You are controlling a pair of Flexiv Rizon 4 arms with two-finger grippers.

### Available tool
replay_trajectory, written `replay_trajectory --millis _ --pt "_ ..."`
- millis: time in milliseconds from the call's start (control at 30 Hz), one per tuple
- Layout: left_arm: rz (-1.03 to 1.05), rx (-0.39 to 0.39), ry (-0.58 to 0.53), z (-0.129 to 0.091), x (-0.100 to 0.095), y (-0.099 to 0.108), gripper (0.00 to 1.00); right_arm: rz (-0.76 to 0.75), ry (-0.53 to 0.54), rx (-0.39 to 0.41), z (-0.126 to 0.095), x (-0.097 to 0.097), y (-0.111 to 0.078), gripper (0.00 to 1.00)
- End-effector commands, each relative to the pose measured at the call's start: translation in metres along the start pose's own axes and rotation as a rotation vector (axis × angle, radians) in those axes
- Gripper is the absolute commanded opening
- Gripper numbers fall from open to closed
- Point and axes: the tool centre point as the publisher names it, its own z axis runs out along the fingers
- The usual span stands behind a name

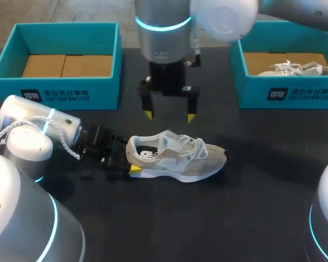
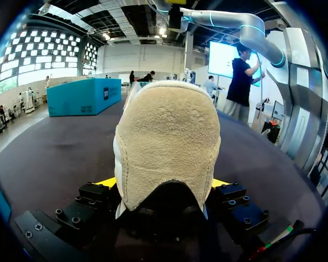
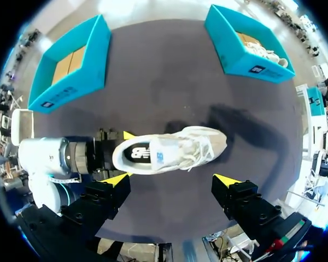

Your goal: Take the shoe out of the shoebox, open the shoe tongue, remove and reinsert the insole, then place the shoe into the shoebox

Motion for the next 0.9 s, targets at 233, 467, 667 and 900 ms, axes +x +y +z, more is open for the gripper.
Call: replay_trajectory --millis 233,467,667,900 --pt "0.0 -0.002 0.001 0.002 -0.001 0.001 0.0 -0.014 -0.103 0.024 0.023 0.032 -0.021 1.0" --pt "0.0 -0.002 0.001 0.002 -0.001 0.001 0.0 -0.019 -0.15 0.029 0.043 0.037 -0.028 1.0" --pt "0.0 -0.002 0.001 0.002 -0.001 0.001 0.0 -0.001 -0.156 0.043 0.056 0.029 -0.027 1.0" --pt "0.0 -0.002 0.001 0.002 -0.001 0.001 0.0 -0.01 -0.189 0.02 0.066 0.023 -0.019 1.0"
